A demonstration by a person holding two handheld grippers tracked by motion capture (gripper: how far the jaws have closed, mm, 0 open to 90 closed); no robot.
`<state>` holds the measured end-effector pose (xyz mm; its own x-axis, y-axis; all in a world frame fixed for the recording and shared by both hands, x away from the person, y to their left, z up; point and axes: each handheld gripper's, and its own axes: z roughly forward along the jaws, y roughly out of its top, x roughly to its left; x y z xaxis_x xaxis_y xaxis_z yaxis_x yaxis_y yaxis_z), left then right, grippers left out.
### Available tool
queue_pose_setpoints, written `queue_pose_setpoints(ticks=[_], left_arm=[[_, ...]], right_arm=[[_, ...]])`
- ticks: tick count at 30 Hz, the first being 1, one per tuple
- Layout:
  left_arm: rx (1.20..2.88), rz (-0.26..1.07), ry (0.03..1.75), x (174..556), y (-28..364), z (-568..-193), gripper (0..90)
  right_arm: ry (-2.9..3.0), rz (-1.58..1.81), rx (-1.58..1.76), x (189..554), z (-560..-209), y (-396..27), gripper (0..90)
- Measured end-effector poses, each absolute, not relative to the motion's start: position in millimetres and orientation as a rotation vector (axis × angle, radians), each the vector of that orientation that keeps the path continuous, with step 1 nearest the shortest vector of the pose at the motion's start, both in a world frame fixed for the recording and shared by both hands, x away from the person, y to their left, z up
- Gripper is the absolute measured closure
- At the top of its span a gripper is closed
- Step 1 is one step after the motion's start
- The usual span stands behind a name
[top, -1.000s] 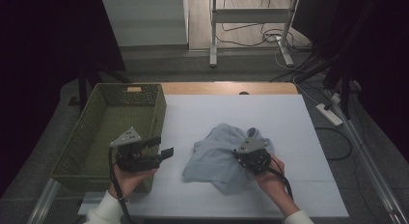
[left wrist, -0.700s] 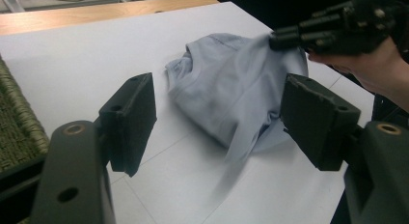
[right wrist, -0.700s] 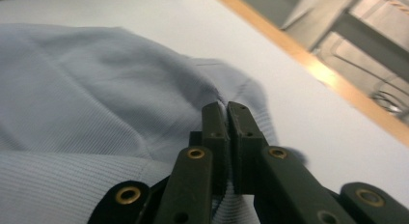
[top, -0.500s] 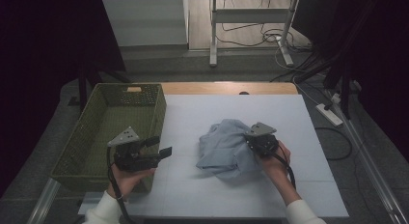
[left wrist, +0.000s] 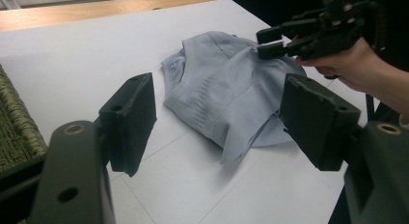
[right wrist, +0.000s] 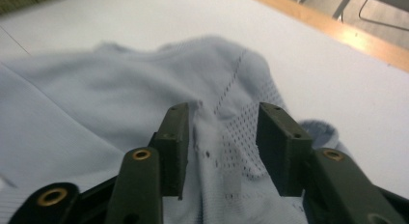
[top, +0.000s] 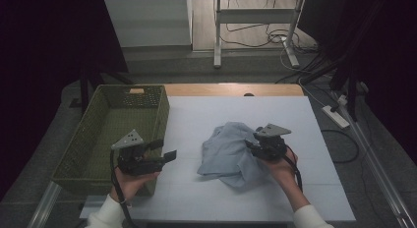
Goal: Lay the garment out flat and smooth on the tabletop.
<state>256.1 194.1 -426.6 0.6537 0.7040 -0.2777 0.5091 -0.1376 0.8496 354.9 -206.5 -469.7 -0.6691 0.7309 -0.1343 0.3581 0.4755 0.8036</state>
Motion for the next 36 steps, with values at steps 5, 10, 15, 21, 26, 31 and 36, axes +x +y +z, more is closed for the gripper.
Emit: queue_pose_setpoints(ticks=[5,10,15,21,26,31,36], left_arm=[[1.8,0.224,0.971,256.0,192.9,-427.4,29.4],[1.802,0.222,0.97,255.9,191.3,-427.7,29.4],[1.801,0.223,0.97,255.6,191.5,-427.6,29.4],[1.799,0.222,0.969,255.6,191.8,-427.7,29.4],[1.8,0.217,0.973,256.2,191.8,-428.5,29.4],[1.795,0.219,0.971,255.8,192.5,-427.7,29.4],[1.791,0.218,0.973,255.8,193.4,-427.2,29.4]], right_arm=[[2.258,1.146,0.9,343.3,-461.5,-210.0,49.0],[2.254,1.178,0.872,335.1,-456.6,-209.3,48.0],[2.262,1.181,0.853,328.7,-456.7,-210.7,47.8],[2.269,1.178,0.852,323.1,-457.9,-212.8,46.1],[2.273,1.203,0.849,312.9,-455.9,-214.7,44.9],[2.277,1.207,0.836,298.8,-455.2,-219.5,43.6],[2.28,1.199,0.839,284.2,-456.4,-228.4,42.5]])
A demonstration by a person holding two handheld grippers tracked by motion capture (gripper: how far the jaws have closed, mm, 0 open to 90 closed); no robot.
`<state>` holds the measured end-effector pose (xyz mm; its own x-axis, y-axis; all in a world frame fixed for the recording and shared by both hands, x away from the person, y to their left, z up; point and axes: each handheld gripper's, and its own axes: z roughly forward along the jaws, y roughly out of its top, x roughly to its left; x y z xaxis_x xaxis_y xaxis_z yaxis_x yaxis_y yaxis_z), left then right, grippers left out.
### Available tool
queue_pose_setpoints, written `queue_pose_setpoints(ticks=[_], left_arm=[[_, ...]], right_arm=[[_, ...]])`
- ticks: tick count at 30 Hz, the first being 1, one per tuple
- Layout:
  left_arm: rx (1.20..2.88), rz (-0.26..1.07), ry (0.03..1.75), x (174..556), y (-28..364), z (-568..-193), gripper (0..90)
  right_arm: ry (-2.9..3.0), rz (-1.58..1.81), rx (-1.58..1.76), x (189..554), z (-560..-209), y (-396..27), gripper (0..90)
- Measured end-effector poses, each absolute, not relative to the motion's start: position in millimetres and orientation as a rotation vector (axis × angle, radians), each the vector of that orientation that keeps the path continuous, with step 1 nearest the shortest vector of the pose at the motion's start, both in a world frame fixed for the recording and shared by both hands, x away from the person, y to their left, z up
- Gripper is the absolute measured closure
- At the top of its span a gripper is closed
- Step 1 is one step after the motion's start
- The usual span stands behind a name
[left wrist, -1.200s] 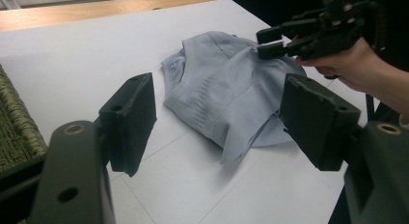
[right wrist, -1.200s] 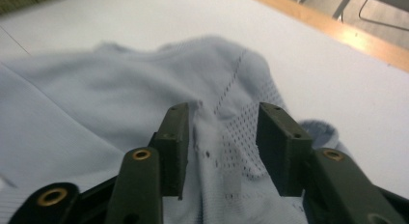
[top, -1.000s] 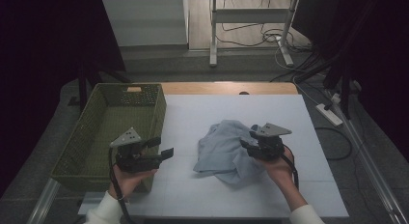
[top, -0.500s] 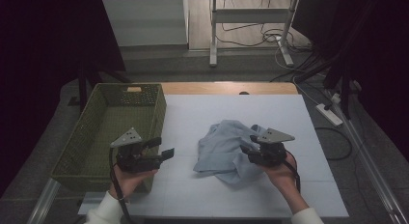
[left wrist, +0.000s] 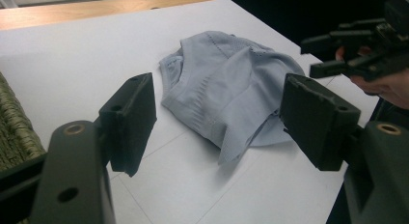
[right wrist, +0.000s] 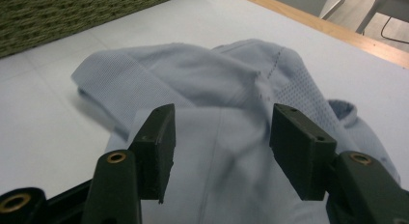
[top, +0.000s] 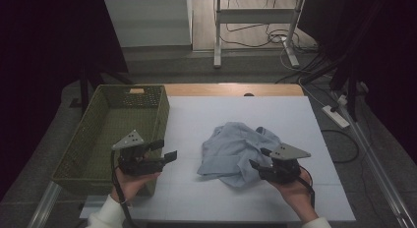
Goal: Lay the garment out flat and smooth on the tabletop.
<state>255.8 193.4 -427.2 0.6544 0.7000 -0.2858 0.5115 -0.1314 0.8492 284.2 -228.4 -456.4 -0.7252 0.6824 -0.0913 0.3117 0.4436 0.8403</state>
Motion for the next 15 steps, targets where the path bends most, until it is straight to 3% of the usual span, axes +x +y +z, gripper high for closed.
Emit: queue_pose_setpoints(ticks=[15], left_arm=[[1.795,0.212,0.975,257.0,192.4,-428.6,29.6]], right_arm=[[2.425,1.142,0.73,247.3,-473.4,-213.7,41.0]])
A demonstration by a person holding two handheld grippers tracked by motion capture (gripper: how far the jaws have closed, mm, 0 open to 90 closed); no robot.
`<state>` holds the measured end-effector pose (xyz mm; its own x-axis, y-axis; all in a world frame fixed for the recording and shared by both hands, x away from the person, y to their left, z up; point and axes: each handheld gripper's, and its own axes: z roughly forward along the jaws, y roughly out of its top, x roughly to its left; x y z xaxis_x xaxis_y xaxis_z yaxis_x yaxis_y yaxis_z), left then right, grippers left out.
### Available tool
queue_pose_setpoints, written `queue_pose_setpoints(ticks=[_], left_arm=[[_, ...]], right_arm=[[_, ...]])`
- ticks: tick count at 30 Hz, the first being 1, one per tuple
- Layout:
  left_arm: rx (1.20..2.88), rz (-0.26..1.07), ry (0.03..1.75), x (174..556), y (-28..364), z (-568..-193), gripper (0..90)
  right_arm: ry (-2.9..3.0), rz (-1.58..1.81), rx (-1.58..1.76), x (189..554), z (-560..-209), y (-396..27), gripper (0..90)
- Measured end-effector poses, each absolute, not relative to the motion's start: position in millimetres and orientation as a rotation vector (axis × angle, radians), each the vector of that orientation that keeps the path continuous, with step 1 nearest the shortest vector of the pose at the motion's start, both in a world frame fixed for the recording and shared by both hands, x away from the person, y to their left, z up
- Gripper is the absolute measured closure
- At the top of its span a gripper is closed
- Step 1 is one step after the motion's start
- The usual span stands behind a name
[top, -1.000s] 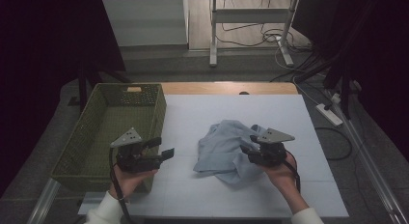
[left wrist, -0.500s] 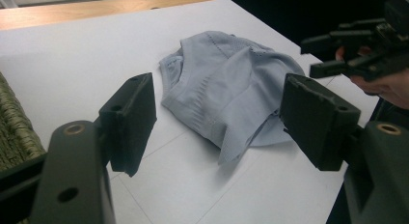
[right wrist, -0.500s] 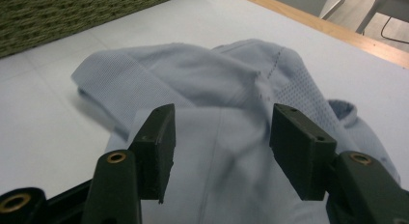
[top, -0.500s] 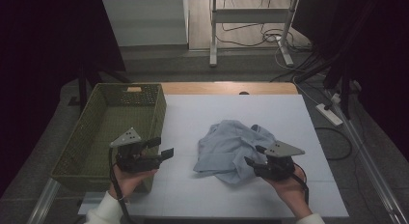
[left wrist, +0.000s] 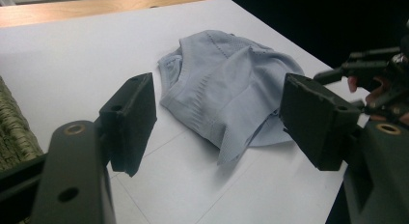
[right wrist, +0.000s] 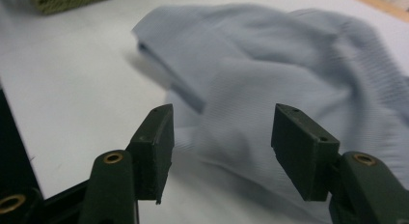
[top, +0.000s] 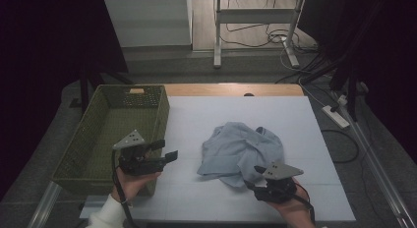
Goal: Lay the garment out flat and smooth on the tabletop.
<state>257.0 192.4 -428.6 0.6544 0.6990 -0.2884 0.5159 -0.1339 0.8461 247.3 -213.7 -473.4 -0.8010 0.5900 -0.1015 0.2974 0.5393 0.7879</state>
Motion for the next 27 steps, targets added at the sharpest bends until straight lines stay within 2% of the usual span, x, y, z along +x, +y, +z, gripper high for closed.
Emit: queue_pose_setpoints(ticks=[8,17,21,25,27], left_arm=[[1.794,0.214,0.973,256.7,192.5,-428.2,29.6],[1.805,0.213,0.968,256.8,189.7,-428.9,29.6],[1.806,0.213,0.969,256.8,189.6,-429.3,29.6],[1.806,0.215,0.971,256.5,189.9,-429.3,29.6],[1.807,0.216,0.969,256.3,189.6,-429.1,29.6]], right_arm=[[2.501,1.035,0.682,246.2,-487.2,-200.3,38.3],[2.523,0.86,0.609,259.3,-509.9,-187.4,39.4],[2.498,0.821,0.631,264.9,-513.3,-186.3,51.1],[2.506,0.823,0.665,270.1,-511.7,-190.4,70.4],[2.509,0.831,0.666,271.5,-509.6,-191.9,76.9]])
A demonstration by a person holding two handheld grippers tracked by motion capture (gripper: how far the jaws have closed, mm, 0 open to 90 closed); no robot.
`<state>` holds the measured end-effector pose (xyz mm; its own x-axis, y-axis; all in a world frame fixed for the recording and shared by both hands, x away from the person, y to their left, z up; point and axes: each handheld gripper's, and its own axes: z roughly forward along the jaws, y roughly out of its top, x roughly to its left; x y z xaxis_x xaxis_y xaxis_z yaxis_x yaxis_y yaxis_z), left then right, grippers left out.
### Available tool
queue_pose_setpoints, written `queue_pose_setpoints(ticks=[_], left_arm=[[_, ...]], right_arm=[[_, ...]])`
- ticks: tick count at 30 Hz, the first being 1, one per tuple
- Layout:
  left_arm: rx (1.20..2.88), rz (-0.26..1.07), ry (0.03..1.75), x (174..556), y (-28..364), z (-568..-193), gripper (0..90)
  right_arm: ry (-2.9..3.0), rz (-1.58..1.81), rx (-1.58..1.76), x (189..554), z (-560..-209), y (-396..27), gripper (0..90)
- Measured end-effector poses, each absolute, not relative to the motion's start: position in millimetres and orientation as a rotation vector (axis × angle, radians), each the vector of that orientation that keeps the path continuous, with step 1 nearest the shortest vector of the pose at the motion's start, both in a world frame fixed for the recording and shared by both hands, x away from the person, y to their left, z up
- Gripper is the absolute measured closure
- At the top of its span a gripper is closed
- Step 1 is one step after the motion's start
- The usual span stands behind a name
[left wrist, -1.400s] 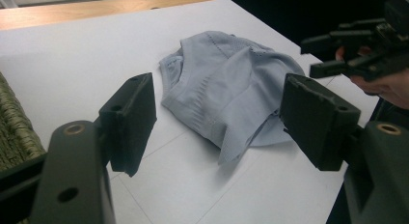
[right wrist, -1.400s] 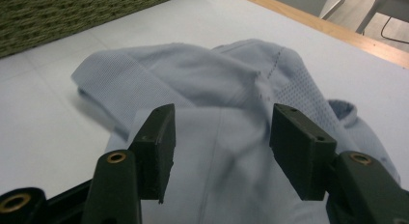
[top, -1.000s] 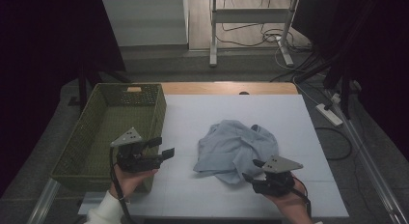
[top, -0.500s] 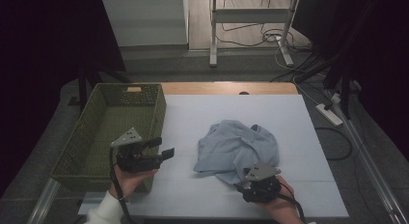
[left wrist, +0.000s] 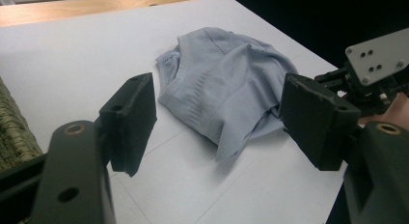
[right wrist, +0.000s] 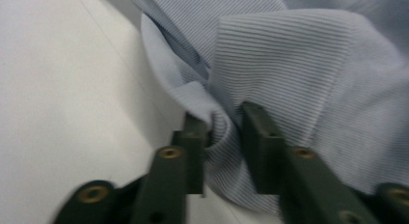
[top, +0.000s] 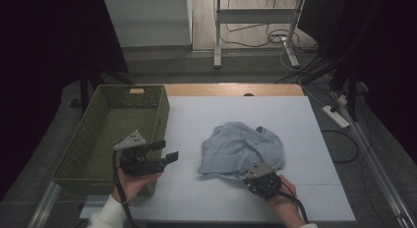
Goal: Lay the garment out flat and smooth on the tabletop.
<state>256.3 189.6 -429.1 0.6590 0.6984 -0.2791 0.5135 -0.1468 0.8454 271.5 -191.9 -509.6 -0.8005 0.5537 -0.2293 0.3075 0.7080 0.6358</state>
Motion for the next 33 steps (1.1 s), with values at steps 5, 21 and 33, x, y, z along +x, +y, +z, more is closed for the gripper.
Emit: queue_pose_setpoints(ticks=[5,21,33], left_arm=[[1.808,0.214,0.968,256.0,189.8,-428.7,29.6],[1.801,0.218,0.963,255.0,189.7,-426.1,29.6],[1.799,0.221,0.959,254.0,189.4,-425.0,29.6]], right_arm=[[2.491,0.877,0.686,272.0,-494.6,-200.0,80.8],[2.518,0.855,0.737,248.8,-465.3,-250.9,79.9],[2.558,0.868,0.76,251.1,-473.1,-250.1,60.4]])
